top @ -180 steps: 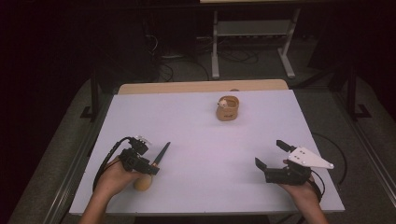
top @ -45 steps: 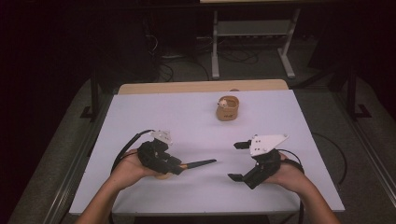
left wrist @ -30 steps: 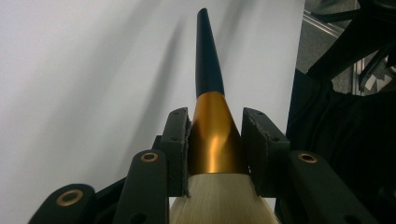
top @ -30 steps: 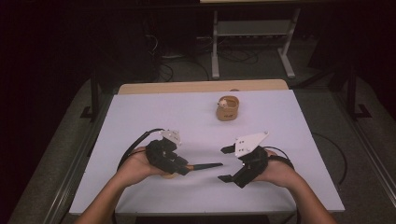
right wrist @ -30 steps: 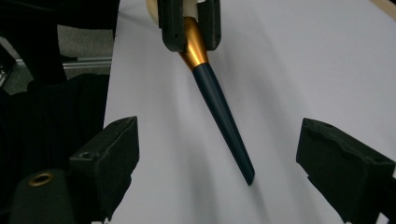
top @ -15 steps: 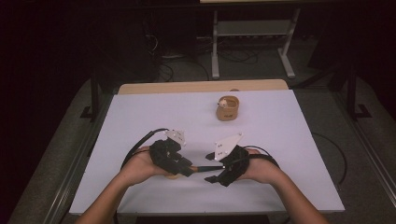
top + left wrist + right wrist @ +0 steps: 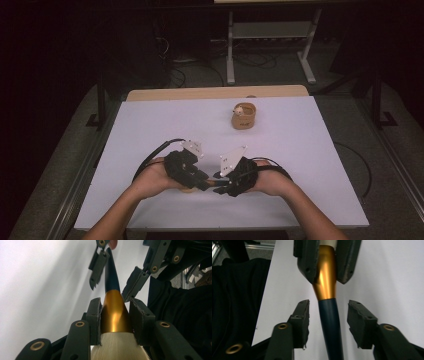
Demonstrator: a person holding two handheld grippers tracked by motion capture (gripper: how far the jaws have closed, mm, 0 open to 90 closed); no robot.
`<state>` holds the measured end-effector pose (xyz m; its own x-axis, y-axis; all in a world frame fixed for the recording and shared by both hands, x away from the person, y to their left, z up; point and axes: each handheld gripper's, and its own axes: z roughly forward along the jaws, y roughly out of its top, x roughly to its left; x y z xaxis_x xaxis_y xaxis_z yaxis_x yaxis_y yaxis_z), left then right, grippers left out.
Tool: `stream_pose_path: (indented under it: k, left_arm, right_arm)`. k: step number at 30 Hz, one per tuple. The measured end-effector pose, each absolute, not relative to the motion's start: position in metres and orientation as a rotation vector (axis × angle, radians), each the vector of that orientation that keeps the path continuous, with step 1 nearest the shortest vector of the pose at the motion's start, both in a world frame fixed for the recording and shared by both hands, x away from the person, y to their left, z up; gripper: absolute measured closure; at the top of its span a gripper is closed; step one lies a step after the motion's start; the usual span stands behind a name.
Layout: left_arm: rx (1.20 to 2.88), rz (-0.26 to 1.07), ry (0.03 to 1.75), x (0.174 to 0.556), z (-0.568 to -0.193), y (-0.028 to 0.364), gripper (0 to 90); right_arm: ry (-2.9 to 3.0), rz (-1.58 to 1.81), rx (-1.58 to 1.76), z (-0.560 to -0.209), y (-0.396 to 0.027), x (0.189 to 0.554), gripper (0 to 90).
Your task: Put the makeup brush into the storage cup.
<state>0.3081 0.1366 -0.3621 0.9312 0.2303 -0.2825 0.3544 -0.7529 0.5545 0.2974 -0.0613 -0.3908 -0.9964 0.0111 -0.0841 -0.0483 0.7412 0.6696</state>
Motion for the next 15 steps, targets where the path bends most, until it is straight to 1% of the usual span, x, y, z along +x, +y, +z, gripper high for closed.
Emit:
stream_pose_path:
  k: [1,3,8,15]
  left_arm:
    - [2.457,-0.26,0.406,0.3082,-0.3622,0.136,63.2]
    - [2.459,-0.27,0.406,0.3075,-0.3626,0.135,63.2]
    - [2.46,-0.272,0.404,0.3067,-0.3636,0.1334,63.2]
    - [2.457,-0.286,0.398,0.306,-0.3637,0.1333,63.2]
  right_arm:
    - [2.853,1.083,-0.047,-0.3922,-0.0591,0.2963,57.9]
    - [2.852,1.081,-0.058,-0.3923,-0.058,0.296,59.8]
    - [2.847,1.072,-0.083,-0.3924,-0.0549,0.2946,68.7]
    - [2.857,1.054,-0.107,-0.3942,-0.0527,0.2917,72.4]
